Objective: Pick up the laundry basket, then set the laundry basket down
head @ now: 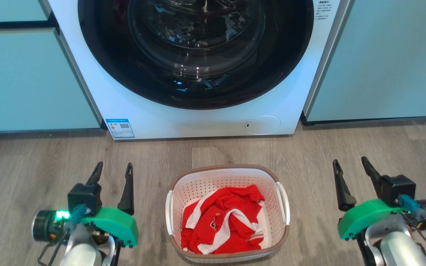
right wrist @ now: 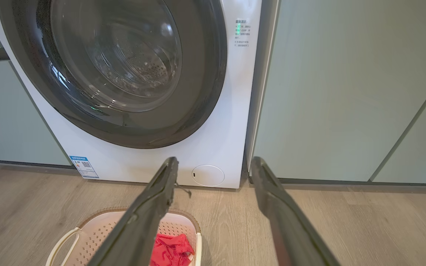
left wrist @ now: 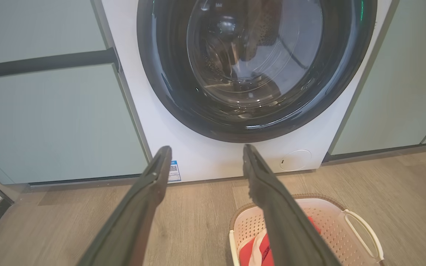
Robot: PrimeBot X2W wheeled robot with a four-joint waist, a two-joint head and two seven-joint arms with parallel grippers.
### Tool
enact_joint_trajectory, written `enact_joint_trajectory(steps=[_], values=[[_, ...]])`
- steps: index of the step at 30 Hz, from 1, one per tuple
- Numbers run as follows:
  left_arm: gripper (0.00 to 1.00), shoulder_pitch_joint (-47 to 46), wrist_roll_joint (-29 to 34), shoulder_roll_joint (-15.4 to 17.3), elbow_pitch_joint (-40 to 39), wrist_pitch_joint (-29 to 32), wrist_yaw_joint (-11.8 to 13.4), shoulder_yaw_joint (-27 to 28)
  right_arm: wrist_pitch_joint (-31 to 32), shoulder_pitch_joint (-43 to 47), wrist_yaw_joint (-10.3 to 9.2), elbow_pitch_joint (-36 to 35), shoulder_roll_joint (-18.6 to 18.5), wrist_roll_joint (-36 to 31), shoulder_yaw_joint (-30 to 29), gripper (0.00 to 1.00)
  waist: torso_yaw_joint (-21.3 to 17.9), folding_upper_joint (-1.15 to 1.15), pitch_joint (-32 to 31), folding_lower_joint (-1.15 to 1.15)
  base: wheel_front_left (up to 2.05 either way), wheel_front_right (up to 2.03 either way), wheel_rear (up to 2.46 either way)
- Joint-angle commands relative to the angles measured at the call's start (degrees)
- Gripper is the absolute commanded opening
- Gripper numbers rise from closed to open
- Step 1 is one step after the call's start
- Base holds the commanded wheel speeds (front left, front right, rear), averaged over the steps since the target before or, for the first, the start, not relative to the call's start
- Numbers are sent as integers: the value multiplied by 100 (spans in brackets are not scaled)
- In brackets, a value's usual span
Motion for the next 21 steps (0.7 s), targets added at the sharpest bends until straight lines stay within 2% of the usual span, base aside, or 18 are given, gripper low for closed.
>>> enact_joint_trajectory(steps=[1, 4, 21], values=[[100, -310, 179, 107, -245, -31, 53, 171, -105, -242, 16, -145, -83, -148, 132, 100, 3, 0, -2, 0, 0, 0, 0], [100, -305, 372, 134, -262, -29, 94, 113, -160, -245, 17, -121, -92, -260, 147, 100, 13, 0, -8, 0, 0, 0, 0], [100, -263, 104, 94, -232, -25, 130, 147, -198, -206, 17, -25, -38, 55, 111, 100, 16, 0, -16, 0, 0, 0, 0]])
